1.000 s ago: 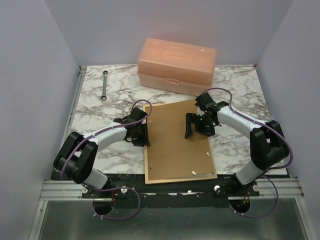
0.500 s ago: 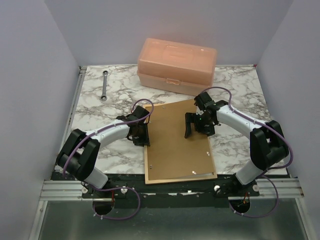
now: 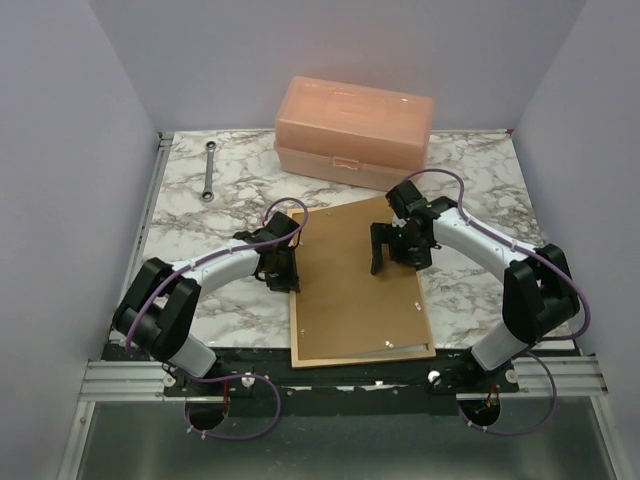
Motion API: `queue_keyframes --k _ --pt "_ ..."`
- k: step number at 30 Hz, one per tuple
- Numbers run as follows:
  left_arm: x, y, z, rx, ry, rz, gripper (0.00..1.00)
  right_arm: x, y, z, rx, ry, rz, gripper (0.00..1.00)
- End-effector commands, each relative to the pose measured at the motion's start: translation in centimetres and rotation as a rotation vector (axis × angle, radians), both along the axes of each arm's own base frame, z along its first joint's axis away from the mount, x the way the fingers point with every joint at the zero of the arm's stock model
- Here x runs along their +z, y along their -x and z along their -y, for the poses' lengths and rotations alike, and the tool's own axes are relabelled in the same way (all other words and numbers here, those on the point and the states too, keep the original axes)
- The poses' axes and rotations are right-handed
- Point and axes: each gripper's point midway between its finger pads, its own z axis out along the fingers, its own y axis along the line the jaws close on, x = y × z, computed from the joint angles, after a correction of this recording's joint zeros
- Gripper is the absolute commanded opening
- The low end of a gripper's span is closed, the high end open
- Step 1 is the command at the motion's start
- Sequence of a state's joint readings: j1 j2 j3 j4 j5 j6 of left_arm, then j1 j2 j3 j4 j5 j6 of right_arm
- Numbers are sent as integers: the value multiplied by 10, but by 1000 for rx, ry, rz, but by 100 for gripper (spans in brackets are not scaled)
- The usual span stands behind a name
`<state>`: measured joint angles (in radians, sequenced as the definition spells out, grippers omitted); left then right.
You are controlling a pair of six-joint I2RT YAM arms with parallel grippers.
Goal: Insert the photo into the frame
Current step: Place the photo frame item in the photo frame.
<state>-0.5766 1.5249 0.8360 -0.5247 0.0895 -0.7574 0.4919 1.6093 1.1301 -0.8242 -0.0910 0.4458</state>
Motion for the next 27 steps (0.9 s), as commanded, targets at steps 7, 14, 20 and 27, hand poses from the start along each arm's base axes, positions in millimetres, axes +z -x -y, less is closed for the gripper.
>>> queue_keyframes --k 7,14,20,27 --pt "-24 7 -16 17 -100 -28 27 23 -3 36 -64 186 69 100" --pt "-24 8 -15 11 -95 -30 27 22 -2 33 -60 157 78 100" --pt "-6 6 -3 -14 -4 20 51 11 -2 33 -78 150 85 100" --pt "30 7 10 -29 137 93 80 -1 -5 49 -149 164 78 100"
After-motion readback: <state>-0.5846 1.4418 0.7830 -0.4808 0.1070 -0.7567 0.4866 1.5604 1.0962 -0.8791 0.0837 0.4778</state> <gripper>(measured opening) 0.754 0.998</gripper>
